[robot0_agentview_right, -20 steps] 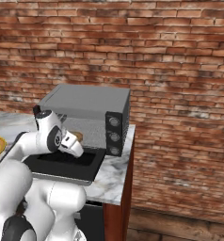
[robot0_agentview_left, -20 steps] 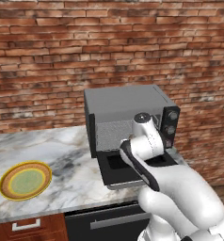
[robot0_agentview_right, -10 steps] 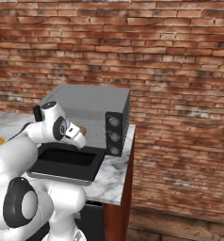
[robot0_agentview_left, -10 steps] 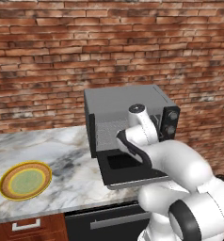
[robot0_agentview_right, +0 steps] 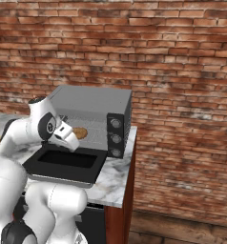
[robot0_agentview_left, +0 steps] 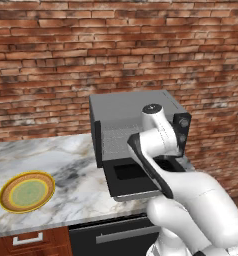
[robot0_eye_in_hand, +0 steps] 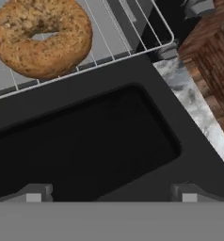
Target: Pick up the bagel from the plate, place it on the toaster oven rack, close the door, and set the timer.
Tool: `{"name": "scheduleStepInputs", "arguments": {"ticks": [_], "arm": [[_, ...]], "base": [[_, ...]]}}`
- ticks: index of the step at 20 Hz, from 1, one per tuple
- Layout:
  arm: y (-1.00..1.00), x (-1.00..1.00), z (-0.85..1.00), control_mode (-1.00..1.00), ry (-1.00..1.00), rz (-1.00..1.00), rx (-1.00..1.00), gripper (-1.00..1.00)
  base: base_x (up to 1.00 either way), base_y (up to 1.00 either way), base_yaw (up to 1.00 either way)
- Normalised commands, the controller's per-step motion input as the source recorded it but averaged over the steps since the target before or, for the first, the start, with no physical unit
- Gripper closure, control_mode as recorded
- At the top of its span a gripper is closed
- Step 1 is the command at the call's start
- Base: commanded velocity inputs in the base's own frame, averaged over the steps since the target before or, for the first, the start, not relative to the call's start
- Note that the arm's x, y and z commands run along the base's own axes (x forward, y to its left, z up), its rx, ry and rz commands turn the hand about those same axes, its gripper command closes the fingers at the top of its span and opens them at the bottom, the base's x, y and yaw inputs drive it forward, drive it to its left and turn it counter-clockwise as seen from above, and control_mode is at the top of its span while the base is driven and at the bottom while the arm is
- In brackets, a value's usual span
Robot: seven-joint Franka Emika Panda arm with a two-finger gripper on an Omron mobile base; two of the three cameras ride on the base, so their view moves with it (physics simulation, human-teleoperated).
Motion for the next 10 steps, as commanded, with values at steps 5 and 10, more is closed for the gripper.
{"name": "scheduleStepInputs", "arguments": {"ticks": [5, 10], "arm": [[0.25, -0.9, 0.82, -1.0, 0.11, 0.1, 0.0, -1.0], [0.84, -0.5, 0.48, -1.0, 0.27, 0.18, -0.1, -1.0]], "base": [[0.0, 0.0, 0.0], [0.0, 0.0, 0.0]]}}
